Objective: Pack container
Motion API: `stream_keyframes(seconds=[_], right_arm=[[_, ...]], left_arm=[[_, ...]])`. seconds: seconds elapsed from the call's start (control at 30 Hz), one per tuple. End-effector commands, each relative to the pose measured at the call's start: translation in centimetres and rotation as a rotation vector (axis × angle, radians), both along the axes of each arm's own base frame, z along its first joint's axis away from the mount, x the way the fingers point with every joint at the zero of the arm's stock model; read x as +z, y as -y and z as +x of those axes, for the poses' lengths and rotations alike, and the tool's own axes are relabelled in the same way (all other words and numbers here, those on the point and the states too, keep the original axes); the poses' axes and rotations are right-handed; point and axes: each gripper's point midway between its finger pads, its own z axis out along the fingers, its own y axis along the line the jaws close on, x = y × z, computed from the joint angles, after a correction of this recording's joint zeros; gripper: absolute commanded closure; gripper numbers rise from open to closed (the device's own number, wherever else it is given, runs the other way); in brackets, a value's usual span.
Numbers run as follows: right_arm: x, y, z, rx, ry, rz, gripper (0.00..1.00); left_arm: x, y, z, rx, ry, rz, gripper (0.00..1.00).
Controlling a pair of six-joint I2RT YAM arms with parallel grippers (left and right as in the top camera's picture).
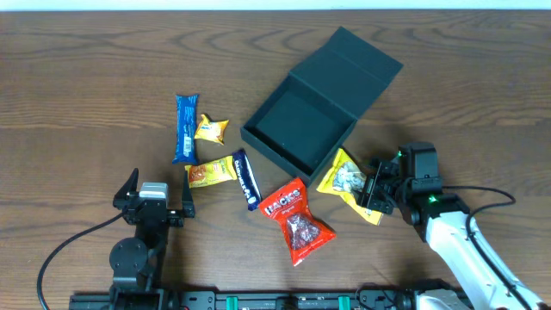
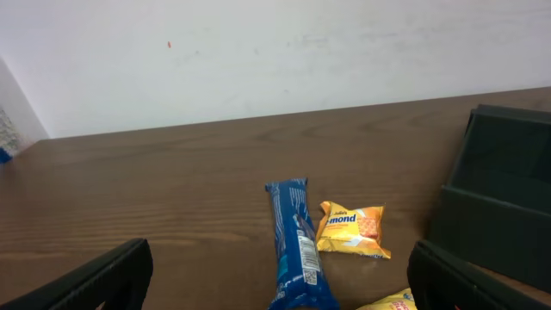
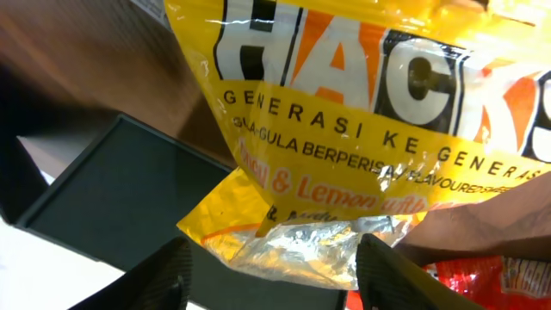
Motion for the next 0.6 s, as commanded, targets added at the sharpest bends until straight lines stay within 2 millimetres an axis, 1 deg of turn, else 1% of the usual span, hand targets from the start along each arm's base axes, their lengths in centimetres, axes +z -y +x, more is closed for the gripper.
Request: stream_keyframes(seconds=[0.0,0.1,0.17,0.23,0.3,0.33,0.4,0.57], right_arm=[[-0.54,0.38,-0.27,-0.015,-0.018,-0.028,0.43],[-0.83,0.6,-0.64,-0.02,-0.037,-0.04,0.54],[-0.93,0.7,-0.76,-0.013,-0.039,-0.05,0.65],[-1.02,0.72,-0.91,-0.008,-0.044,-0.054,0.69],[-1.05,0.72,-0.96,-0.008,-0.047,-0.054,0.69],[-1.05,0.73,-0.97,-0.008,-0.047,-0.054,0.73],[-1.06,0.76,-0.96,-0.008,-0.047,-0.057,0.77],[-1.06,0.77,-0.95,0.007,-0.039,-0.065,0.96]], left_arm=[[-1.84,-0.41,-0.12,0.023,-0.059,0.002,0.05],[-1.84,-0.41,-0.11,0.023,-0.059,0.001,0.04],[-1.84,-0.41,-0.12,0.023,-0.059,0.002,0.05],[-1.84,-0.4,-0.11,0.022,-0.059,0.001,0.05],[-1.84,-0.4,-0.12,0.022,-0.059,0.001,0.05],[-1.84,-0.41,-0.12,0.023,-0.059,0.002,0.05],[-1.84,-0.41,-0.12,0.023,-0.059,0.002,0.04],[-1.84,-0.41,-0.11,0.023,-0.059,0.001,0.05]])
